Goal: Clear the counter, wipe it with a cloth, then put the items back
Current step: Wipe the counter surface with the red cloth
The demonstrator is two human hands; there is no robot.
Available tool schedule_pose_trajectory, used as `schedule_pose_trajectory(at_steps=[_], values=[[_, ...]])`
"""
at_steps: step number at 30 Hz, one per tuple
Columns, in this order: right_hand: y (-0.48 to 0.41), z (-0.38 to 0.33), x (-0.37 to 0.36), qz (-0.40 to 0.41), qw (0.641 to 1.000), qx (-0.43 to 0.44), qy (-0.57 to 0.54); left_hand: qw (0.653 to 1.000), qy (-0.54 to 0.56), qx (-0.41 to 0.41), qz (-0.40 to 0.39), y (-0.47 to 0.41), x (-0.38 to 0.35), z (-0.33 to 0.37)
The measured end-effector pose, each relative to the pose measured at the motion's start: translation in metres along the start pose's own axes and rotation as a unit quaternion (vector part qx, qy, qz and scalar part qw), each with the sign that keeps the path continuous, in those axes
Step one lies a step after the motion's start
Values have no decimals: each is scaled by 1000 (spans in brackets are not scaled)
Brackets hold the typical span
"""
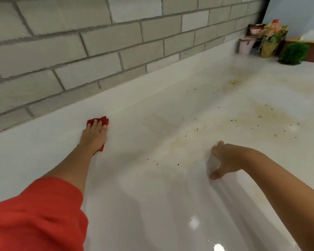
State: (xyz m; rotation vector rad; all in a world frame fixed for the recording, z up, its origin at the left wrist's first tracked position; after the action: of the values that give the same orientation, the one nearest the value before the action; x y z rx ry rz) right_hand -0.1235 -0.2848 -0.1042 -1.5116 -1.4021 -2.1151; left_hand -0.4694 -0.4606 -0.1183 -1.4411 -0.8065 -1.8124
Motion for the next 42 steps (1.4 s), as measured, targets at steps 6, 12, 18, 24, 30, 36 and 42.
schedule_pose_trajectory(at_steps=[6, 12, 18, 24, 30, 36, 42], values=[[2, 1, 1, 6, 1000, -9, -15, 989, 9, -149, -22, 40, -20, 97], [5, 3, 5, 27, 999, -22, -31, 958, 77, -271, -56, 144, -38, 142], [6, 4, 5, 38, 998, -25, -44, 989, 68, -132, -12, 114, -19, 52], [8, 6, 5, 54, 997, -13, -59, 999, 23, -23, 16, 105, -29, 76], [29, 17, -8, 98, 989, 28, -110, 983, 39, -182, -7, 200, -53, 190], [71, 67, -15, 187, 970, 52, -144, 987, 51, -153, -18, 223, -47, 144], [73, 96, -55, 115, 989, 31, -92, 996, 32, -82, -12, 214, -51, 185]])
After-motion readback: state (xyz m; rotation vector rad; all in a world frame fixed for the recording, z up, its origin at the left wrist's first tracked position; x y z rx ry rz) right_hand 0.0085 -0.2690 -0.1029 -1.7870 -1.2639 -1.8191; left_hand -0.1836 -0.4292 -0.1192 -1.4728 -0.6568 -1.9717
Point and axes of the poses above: each hand's wrist, its own y-axis away from the middle knuckle, its own x-axis out of the back of the hand, z = x × y, the point moved 7 cm from there along -y, towards the middle knuckle, and after that the axes turned 1 degree about -x, right-handed, at the moved point
